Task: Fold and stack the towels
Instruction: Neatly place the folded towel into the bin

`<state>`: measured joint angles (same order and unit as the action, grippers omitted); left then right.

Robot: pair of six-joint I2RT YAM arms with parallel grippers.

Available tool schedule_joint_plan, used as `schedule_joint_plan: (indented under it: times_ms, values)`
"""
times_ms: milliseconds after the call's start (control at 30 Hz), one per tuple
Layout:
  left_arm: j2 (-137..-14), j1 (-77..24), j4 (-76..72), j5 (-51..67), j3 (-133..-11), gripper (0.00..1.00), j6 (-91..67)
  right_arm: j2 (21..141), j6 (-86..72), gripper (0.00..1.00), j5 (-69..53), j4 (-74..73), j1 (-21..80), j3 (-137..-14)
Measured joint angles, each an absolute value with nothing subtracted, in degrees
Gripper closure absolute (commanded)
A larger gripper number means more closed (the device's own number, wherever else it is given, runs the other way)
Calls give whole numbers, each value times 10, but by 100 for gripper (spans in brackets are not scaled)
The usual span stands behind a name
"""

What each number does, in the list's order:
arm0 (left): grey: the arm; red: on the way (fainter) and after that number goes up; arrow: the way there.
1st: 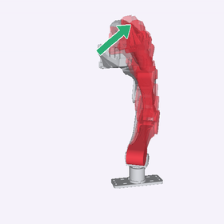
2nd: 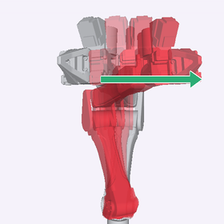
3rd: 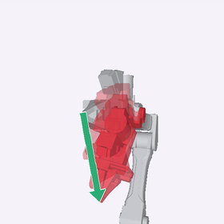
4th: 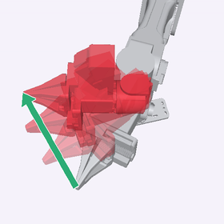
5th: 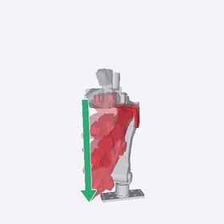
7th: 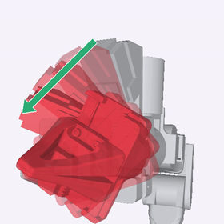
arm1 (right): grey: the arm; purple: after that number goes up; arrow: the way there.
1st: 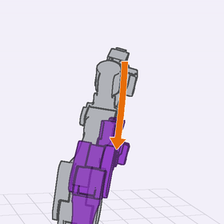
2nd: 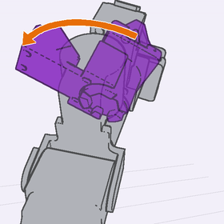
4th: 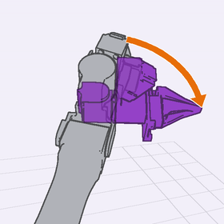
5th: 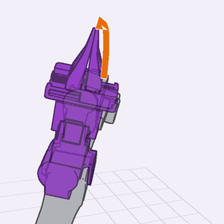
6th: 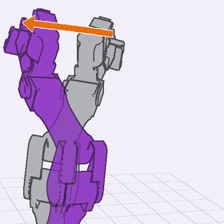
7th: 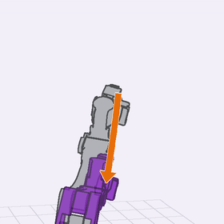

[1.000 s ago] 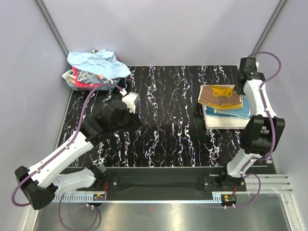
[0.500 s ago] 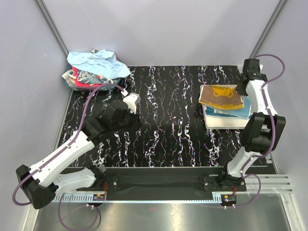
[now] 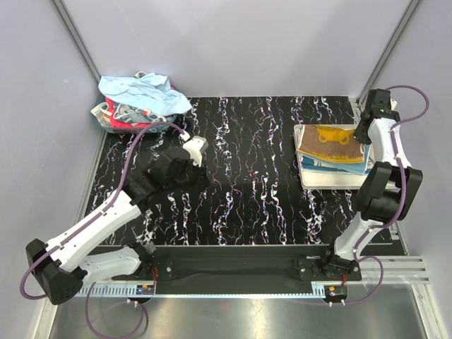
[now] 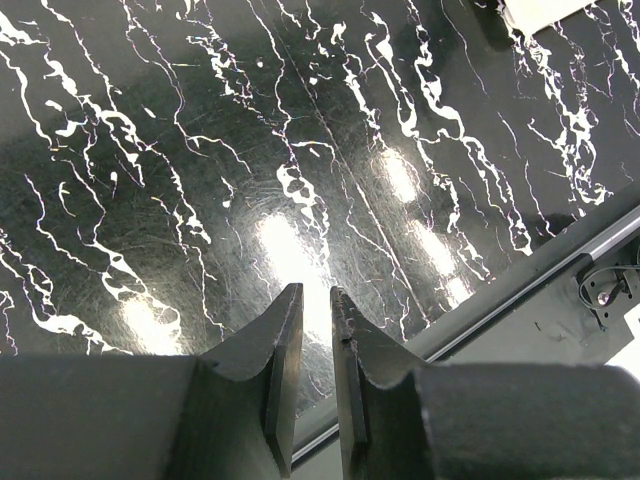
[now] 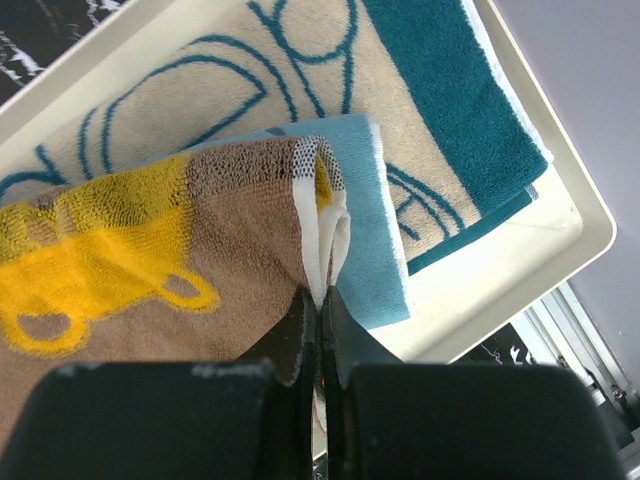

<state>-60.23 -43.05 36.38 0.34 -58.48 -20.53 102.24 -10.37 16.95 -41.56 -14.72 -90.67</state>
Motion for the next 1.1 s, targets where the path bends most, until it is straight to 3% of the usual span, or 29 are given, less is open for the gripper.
schedule_joint_plan:
  times_ms: [433,600,700,733,833,933,1067,1100]
  values:
    - [-606,-430,364,8,-585,78,-205,1078,-125,95,169,-412,-166,-896]
    - [-610,-430,364,9,-585,78,-205,1085,-133,84,169,-403,-167,-890]
    - [-610,-430,364,9,-585,78,-205,1087,-138,69,169,-401,-167,-888]
    - [-610,-430,364,9,-585,78,-205,1087,-139,59,170,-401,-167,-888]
    - [-611,-430,363,9,-585,78,-205,1087,-144,41,170,-401,-168,-888]
    - [-613,-430,364,9,-585,78,-205,1087,-147,28,170,-401,-169,-888]
    - [-613,-430,364,9,-585,78,-205,1086,-152,0,170,-402,-170,-888]
    - [-613,-430,364,9,-585,78,-205,1084,-154,0,170,-402,-170,-888]
